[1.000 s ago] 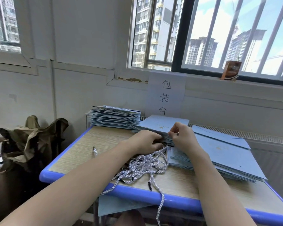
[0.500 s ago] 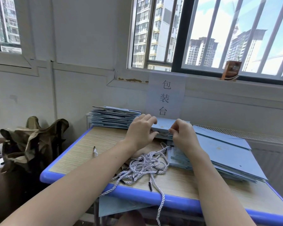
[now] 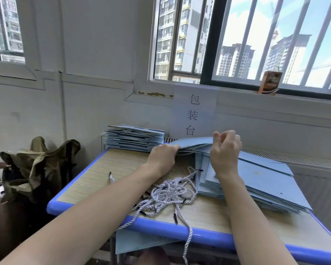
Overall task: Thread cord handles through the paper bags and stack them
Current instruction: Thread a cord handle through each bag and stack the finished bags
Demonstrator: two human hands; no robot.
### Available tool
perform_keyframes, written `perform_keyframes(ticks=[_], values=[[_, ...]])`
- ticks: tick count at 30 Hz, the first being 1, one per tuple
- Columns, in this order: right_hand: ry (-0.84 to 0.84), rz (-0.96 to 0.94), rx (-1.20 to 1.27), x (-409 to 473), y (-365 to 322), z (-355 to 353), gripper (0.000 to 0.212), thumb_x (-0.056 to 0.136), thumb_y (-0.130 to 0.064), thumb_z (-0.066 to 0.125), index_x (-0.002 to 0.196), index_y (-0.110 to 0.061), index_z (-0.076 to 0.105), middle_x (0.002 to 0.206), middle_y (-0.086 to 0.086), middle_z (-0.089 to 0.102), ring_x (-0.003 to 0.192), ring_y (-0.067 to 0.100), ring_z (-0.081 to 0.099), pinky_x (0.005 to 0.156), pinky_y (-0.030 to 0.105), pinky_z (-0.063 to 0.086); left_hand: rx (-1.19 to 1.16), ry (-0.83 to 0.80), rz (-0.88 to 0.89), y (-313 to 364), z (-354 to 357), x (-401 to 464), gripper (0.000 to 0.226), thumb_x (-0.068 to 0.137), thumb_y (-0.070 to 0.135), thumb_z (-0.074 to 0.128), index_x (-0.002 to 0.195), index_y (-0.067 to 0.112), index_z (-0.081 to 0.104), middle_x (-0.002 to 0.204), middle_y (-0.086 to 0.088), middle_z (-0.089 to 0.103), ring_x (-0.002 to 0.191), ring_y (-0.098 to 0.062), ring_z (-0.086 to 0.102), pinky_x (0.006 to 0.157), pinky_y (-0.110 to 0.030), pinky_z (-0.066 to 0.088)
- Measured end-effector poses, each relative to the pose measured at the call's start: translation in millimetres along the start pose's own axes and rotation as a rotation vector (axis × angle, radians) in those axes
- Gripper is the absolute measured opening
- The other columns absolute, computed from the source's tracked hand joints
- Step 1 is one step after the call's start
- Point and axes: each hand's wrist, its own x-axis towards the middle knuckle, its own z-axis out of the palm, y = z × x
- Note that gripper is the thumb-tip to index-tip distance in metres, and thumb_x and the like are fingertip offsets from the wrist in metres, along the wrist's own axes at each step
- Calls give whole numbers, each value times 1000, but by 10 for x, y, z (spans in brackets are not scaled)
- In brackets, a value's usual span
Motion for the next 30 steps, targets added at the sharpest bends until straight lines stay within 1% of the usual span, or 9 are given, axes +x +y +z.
perform_keyframes(ticks=[3,7,11,16,18,20,23,26,30], values=[[-86,102,101,9,-10,-3,17,108,-18,37,95,-8,45,100,11,47,80,14,41,70,28,27,-84,117,-44,-12,-31,11,39,96,2,44,130,18,57,102,-13,71,92,-34,66,72,-37,45],[-332,20,7,-24,37,78,12,104,-16,49,93,-11,53,95,10,59,88,26,52,72,30,33,-212,233,4,-11,-75,-6,22,99,9,48,117,10,61,94,-17,71,85,-38,65,66,-36,41],[-522,18,-69,-68,21,96,10,100,-25,57,98,-15,57,90,3,62,85,23,57,77,36,47,-413,278,114,98,-78,-41,16,101,16,53,109,8,64,84,-10,71,73,-28,65,65,-37,50],[-505,12,-41,-88,-11,54,10,100,-25,58,103,-16,59,88,-4,63,79,12,58,63,24,42,-525,209,161,124,-62,-44,20,97,25,63,113,15,67,83,0,72,75,-18,66,74,-36,54],[-522,8,-55,-86,-10,55,11,99,-26,58,105,-16,60,89,-3,64,78,8,58,60,19,40,-560,195,170,130,-90,-56,23,96,22,64,117,15,67,84,-1,72,76,-17,67,74,-30,54],[-545,22,-73,-89,0,66,12,98,-28,59,105,-17,60,87,-4,63,76,8,58,59,18,40,-564,204,165,130,-118,-63,22,98,16,61,119,12,64,80,0,69,69,-14,65,66,-21,50],[-589,51,-73,-82,31,82,19,96,-30,64,107,-15,60,85,-8,62,77,13,59,63,25,44,-585,241,65,111,-148,-56,5,99,7,55,101,8,59,67,4,58,52,-2,52,53,-13,34],[-644,52,-75,-87,46,82,25,95,-32,66,113,-15,60,89,-9,62,80,9,60,67,26,46,-661,296,-100,41,-166,-25,11,100,4,50,90,5,54,60,4,52,46,-4,48,46,-16,30],[-665,58,-62,-89,31,67,32,95,-33,66,120,-15,59,100,-3,64,84,9,60,73,28,47,-760,408,-267,-38,-188,28,15,102,6,47,92,-1,54,69,-15,59,53,-16,48,50,-38,37]])
